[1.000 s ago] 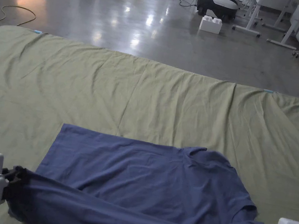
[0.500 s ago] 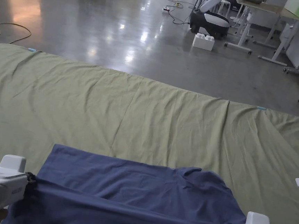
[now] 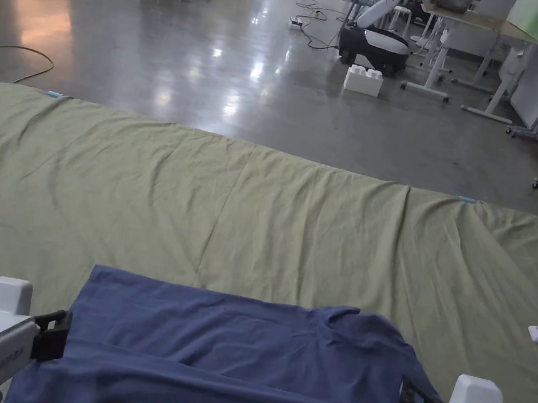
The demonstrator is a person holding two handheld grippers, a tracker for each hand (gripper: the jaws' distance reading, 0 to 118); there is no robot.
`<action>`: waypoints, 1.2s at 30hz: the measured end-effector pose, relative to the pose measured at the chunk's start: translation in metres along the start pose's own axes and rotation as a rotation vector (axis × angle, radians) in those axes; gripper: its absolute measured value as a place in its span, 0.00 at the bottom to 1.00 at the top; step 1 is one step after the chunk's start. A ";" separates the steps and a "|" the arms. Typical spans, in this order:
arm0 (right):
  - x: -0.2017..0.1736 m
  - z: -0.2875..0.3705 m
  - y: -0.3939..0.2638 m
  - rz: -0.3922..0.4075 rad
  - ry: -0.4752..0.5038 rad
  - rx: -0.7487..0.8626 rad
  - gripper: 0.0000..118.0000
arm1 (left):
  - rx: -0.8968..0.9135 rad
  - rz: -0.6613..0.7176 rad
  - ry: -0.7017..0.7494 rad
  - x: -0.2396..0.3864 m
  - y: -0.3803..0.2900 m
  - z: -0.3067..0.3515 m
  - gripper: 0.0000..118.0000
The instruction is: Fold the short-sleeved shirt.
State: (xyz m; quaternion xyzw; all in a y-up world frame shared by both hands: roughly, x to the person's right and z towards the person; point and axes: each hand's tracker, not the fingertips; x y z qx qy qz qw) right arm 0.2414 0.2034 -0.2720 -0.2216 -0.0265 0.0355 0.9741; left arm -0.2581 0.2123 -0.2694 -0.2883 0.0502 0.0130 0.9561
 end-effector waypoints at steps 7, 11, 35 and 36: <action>-0.042 0.064 0.005 -0.015 -0.043 0.268 0.43 | 0.246 -0.065 0.034 0.026 -0.009 0.051 0.19; -0.059 0.090 0.002 -0.012 -0.053 0.366 0.05 | 0.300 -0.057 0.002 0.029 -0.022 0.068 0.03; -0.071 0.098 -0.015 0.065 -0.016 0.349 0.02 | -0.282 0.060 -0.005 -0.036 -0.072 -0.005 0.26; -0.070 0.098 -0.015 0.066 -0.018 0.341 0.02 | -0.297 0.050 0.013 -0.036 -0.074 -0.010 0.40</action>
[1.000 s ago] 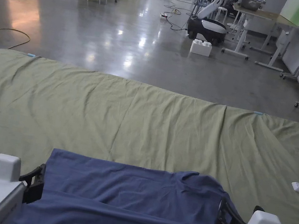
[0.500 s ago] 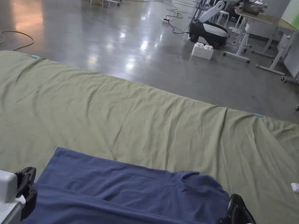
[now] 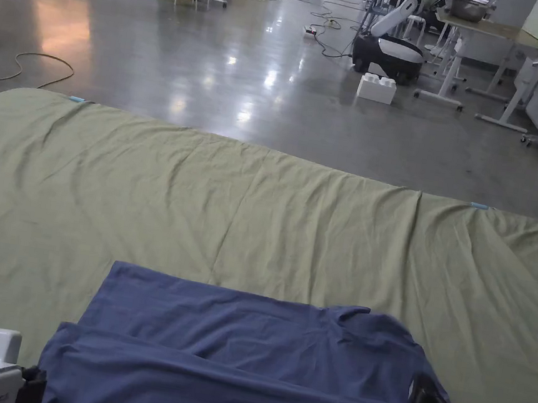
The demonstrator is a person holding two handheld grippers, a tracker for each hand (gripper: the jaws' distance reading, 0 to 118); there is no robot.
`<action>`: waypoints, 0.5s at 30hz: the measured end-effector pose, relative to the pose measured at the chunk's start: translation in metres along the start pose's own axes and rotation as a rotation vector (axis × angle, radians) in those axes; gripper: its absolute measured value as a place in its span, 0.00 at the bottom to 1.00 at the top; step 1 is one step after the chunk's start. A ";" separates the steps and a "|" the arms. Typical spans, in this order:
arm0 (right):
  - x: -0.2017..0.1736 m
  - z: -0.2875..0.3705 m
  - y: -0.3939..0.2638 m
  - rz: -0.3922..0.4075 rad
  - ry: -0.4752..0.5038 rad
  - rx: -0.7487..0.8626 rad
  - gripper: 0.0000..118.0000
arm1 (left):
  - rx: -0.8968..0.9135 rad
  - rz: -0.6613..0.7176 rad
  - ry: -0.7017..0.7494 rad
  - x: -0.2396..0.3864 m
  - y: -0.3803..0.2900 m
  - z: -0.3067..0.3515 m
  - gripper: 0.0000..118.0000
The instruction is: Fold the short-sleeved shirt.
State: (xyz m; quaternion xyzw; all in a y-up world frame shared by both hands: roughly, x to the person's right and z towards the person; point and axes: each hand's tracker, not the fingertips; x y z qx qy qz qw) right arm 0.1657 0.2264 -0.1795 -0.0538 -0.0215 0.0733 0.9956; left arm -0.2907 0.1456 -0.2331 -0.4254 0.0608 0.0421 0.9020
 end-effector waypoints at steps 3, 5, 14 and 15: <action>0.004 -0.002 -0.004 -0.005 -0.004 -0.023 0.02 | -0.074 -0.003 0.035 0.005 0.003 -0.006 0.59; 0.007 -0.003 -0.009 -0.004 -0.007 -0.035 0.02 | -0.140 0.018 0.003 0.008 0.001 -0.016 0.59; 0.022 -0.002 -0.025 -0.025 -0.029 -0.126 0.02 | -0.176 -0.005 0.030 0.036 0.002 0.002 0.08; 0.026 -0.003 -0.027 -0.029 -0.034 -0.142 0.02 | -0.175 -0.023 0.014 0.040 0.003 0.006 0.07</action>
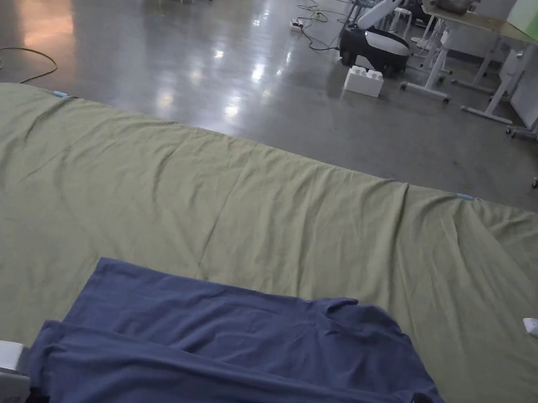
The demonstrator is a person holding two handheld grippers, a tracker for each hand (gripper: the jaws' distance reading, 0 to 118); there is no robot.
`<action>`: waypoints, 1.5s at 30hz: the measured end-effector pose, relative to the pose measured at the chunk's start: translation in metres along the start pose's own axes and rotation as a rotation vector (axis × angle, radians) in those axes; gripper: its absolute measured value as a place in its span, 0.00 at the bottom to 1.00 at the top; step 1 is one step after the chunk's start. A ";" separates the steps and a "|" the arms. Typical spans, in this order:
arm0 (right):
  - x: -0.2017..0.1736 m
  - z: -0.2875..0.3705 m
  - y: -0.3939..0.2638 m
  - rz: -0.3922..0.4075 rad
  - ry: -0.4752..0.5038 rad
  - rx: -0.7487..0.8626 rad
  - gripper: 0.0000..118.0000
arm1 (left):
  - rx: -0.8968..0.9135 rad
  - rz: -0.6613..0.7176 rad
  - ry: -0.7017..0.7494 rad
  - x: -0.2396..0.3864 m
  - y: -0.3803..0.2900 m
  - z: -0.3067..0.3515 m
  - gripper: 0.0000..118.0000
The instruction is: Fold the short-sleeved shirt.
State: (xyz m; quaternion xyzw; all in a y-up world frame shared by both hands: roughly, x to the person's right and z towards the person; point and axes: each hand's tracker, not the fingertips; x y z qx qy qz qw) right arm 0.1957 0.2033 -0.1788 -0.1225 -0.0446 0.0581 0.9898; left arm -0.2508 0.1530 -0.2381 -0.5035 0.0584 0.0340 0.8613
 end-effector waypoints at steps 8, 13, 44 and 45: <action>0.066 -0.026 -0.022 -0.050 -0.095 -0.300 0.25 | 0.074 -0.003 -0.039 -0.024 -0.001 0.007 0.06; 0.097 -0.051 -0.040 -0.041 -0.022 -0.506 0.58 | 0.123 -0.002 -0.041 -0.034 0.000 0.019 0.06; 0.069 -0.097 -0.015 -0.018 0.138 -0.639 0.06 | 0.250 -0.036 -0.057 -0.031 0.017 0.041 0.06; 0.070 -0.093 -0.007 -0.016 0.141 -0.623 0.06 | 0.259 -0.034 -0.066 -0.032 0.020 0.047 0.06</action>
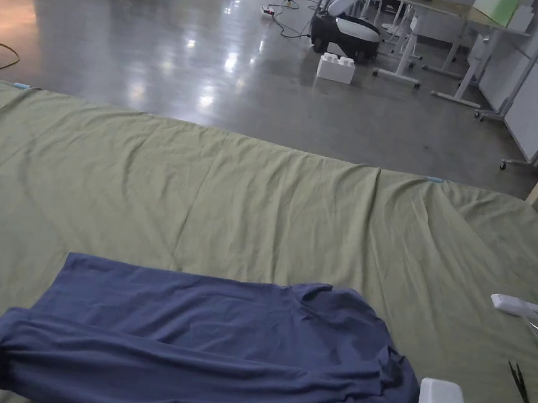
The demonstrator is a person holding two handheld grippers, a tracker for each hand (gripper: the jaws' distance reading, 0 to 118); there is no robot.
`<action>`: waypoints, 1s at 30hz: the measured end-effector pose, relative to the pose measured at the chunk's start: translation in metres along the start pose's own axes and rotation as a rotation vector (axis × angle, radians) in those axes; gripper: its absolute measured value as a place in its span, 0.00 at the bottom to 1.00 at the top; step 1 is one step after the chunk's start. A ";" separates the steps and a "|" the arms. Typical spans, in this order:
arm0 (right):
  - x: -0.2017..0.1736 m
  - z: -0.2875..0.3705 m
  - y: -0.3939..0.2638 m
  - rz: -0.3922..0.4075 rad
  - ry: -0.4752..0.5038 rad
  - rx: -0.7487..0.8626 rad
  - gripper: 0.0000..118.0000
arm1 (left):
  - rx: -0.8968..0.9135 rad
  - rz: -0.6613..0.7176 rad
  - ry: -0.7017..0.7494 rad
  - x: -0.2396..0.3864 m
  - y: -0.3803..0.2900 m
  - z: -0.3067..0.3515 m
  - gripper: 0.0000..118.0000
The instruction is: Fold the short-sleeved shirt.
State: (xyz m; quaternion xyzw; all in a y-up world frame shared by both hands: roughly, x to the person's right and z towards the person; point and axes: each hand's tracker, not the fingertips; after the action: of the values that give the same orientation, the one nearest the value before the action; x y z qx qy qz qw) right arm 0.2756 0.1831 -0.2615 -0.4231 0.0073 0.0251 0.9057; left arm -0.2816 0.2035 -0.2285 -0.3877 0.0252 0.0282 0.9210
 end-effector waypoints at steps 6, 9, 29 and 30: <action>-0.004 0.044 0.003 0.053 0.001 0.048 0.06 | 0.043 0.006 -0.017 -0.009 0.009 0.030 0.06; -0.003 0.057 -0.011 0.079 0.003 0.026 0.06 | 0.045 0.017 -0.023 -0.018 0.000 0.045 0.06; -0.019 0.029 -0.136 0.082 -0.034 -0.190 0.12 | -0.224 -0.044 0.024 -0.021 -0.097 0.003 0.06; -0.019 0.031 -0.134 0.082 -0.038 -0.189 0.23 | -0.223 -0.044 0.026 -0.019 -0.097 0.005 0.06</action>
State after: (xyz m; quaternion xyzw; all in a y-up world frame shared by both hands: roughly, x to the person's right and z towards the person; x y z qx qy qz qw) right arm 0.2630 0.1198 -0.1382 -0.5053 0.0049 0.0709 0.8600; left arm -0.2936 0.1384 -0.1545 -0.4885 0.0254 0.0057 0.8722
